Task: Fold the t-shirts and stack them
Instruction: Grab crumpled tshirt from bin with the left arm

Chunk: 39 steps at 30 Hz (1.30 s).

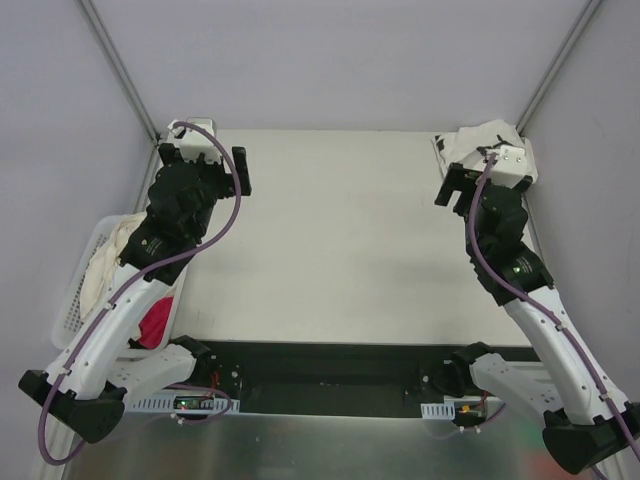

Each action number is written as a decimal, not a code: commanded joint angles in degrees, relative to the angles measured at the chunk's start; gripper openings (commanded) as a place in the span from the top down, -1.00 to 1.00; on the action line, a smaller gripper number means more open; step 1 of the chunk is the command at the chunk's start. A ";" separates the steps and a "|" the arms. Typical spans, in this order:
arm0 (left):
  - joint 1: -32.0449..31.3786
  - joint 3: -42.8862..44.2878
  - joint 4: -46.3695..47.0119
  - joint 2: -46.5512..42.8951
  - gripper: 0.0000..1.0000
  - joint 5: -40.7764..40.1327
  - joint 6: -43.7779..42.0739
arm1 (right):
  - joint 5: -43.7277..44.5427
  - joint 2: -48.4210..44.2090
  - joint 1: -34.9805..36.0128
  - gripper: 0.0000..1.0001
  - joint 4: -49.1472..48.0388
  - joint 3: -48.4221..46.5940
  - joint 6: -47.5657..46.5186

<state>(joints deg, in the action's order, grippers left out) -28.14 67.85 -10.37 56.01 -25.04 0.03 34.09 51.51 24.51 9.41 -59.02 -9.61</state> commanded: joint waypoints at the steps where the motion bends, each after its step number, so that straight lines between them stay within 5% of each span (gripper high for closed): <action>1: -0.25 4.91 2.20 -1.87 -0.98 3.42 -3.10 | -2.62 -5.44 -0.08 -0.93 -8.43 2.24 -4.10; 12: -0.25 14.49 1.93 2.43 -0.87 -0.53 -23.75 | -5.08 -3.09 -0.08 -0.93 -19.26 -5.65 -14.21; 16: -0.25 19.76 2.64 5.42 -0.91 -10.18 -34.98 | -4.56 -0.97 -0.08 -0.93 -16.97 -8.82 -14.04; 23: 0.36 30.49 6.84 13.77 -0.96 -41.29 -50.38 | -2.72 -1.06 -0.25 -0.93 -16.44 -7.69 -15.44; 31: 5.81 16.98 7.73 10.09 -0.98 -59.23 -45.39 | -1.30 -4.39 -3.24 -0.93 -16.35 -4.18 -15.18; 39: 9.86 0.45 7.64 3.32 -0.98 -62.41 -34.76 | 0.19 -4.84 -3.86 -0.93 -16.70 -1.53 -14.74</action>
<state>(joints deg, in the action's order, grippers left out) -19.22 72.53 -4.08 62.92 -81.58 -40.03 32.42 47.24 20.34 -5.39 -61.65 -24.51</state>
